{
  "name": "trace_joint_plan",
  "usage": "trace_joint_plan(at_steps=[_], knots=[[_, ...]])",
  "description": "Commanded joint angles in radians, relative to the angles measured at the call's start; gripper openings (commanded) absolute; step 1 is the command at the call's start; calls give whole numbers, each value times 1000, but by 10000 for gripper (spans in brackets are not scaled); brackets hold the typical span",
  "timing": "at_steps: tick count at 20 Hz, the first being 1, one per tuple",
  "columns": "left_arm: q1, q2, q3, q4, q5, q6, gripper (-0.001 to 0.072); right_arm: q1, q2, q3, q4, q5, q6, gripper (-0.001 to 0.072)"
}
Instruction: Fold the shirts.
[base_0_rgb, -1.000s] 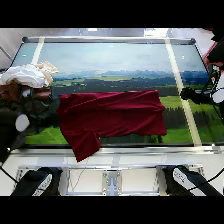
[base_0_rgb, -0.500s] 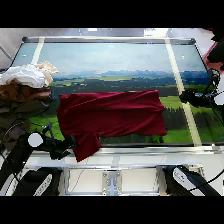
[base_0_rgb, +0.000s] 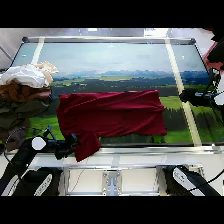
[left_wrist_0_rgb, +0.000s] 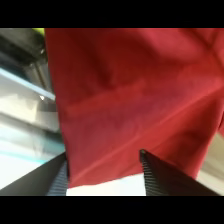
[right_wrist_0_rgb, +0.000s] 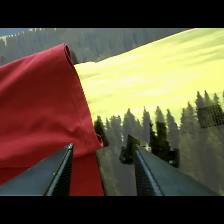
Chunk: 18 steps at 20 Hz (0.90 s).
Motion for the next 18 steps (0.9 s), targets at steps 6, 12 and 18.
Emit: trace_joint_plan(at_steps=[6,12,18], knots=[[0,0,-11,-88,76,122,15,-2,1,-18,-27,130,4,448],[0,0,-11,-88,74,177,15,-122,1,-370,69,283,29,448],[0,0,-11,-114,82,217,15,-203,1,-551,291,222,31,448]])
